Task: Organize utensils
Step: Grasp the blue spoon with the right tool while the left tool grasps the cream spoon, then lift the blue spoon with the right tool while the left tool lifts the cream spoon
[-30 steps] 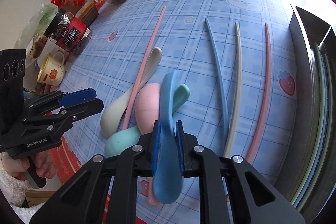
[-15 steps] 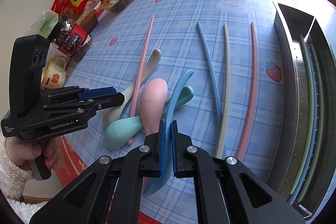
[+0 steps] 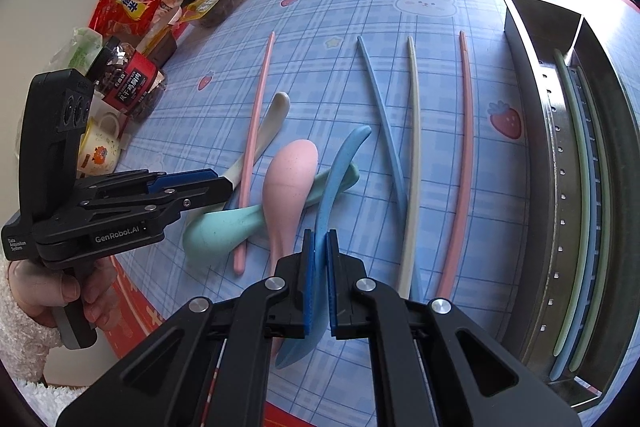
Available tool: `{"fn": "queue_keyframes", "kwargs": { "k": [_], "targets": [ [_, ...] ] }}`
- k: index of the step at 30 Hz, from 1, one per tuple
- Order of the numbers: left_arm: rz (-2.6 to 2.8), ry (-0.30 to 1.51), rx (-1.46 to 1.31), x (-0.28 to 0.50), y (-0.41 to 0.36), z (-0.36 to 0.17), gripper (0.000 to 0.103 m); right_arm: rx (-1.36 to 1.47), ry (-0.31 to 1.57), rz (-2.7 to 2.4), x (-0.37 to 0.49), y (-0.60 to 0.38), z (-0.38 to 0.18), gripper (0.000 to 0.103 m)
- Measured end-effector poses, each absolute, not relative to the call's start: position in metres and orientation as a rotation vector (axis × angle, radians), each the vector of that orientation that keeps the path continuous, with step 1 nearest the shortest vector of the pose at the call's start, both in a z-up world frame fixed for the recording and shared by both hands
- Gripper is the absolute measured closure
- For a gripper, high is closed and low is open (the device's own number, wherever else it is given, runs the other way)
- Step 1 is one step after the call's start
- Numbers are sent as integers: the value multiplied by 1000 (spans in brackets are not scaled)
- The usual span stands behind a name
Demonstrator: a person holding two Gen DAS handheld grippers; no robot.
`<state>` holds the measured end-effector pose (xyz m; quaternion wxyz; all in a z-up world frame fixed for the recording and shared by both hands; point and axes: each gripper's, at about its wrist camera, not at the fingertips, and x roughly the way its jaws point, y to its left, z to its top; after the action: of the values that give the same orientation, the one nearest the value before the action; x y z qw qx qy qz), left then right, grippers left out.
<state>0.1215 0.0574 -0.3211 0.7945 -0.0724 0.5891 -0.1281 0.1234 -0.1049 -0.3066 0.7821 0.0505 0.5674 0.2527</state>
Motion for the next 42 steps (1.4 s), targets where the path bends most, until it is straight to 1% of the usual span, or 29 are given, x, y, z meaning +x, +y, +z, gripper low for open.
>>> {"fn": "queue_keyframes", "kwargs": {
  "k": [5,7,9,11,19,26,29,31,32,38,42],
  "targets": [
    [-271,1258,-24,122,41,-319,75,122,1229,542,123,-108,-307,97],
    [-247,1243,46,120,34,-316,78,125,1230,539,123,-109,-307,97],
    [-225,1215,85,117,33,-311,84,129,1229,535,122,-111,-307,97],
    [-203,1206,77,115,39,-307,87,136,1231,529,122,-112,-307,97],
    [-160,1204,72,102,64,-299,95,157,1244,522,121,-116,-312,97],
    [-225,1264,27,85,58,-309,96,161,1252,524,123,-115,-314,97],
    [-223,1258,23,86,54,-309,93,161,1252,524,123,-115,-314,97],
    [-216,1249,27,89,54,-307,80,161,1252,524,122,-115,-314,97],
    [-213,1242,34,91,53,-306,70,162,1252,524,123,-115,-314,97],
    [-235,1205,74,104,56,-298,70,162,1252,523,122,-115,-314,97],
    [-260,1208,49,112,66,-298,70,160,1252,523,123,-115,-314,97]
  ]
}}
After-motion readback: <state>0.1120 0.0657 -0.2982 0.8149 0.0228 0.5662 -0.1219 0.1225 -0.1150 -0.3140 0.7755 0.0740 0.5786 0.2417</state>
